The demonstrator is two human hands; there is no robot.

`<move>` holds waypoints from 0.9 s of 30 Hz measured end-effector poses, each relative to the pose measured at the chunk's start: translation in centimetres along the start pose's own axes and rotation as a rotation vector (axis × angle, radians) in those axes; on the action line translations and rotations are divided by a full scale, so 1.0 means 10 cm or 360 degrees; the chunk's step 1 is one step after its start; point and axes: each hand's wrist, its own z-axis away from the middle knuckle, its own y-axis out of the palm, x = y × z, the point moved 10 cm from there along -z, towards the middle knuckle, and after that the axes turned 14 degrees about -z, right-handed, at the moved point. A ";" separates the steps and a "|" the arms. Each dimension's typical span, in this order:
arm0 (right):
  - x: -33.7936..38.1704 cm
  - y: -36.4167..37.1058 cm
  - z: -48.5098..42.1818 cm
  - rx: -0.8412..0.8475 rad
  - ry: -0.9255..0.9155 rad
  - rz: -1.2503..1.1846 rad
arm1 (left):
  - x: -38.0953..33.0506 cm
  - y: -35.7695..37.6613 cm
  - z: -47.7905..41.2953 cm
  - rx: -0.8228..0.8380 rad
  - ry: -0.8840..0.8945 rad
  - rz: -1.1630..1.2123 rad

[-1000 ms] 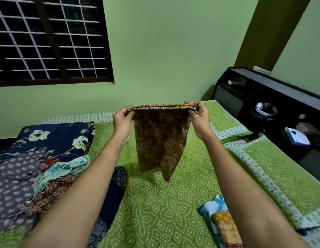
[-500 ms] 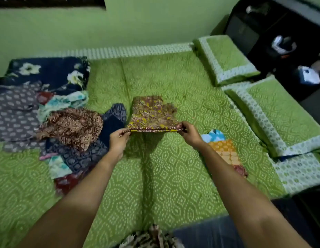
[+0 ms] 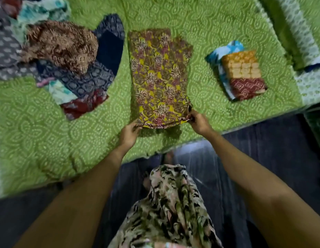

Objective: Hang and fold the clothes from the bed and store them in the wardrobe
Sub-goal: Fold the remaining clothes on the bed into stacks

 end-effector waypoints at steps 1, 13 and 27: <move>-0.14 0.13 0.10 0.0021 0.0007 0.0037 | 0.12 0.14 0.08 0.0051 0.0030 -0.0047; -0.56 0.70 0.51 0.0181 0.0635 -0.1043 | 0.61 0.63 0.48 0.0218 -0.0696 0.0692; -0.11 0.22 -0.75 -0.0006 0.0723 -0.1979 | -0.96 0.49 -0.91 0.0468 -0.0414 0.1075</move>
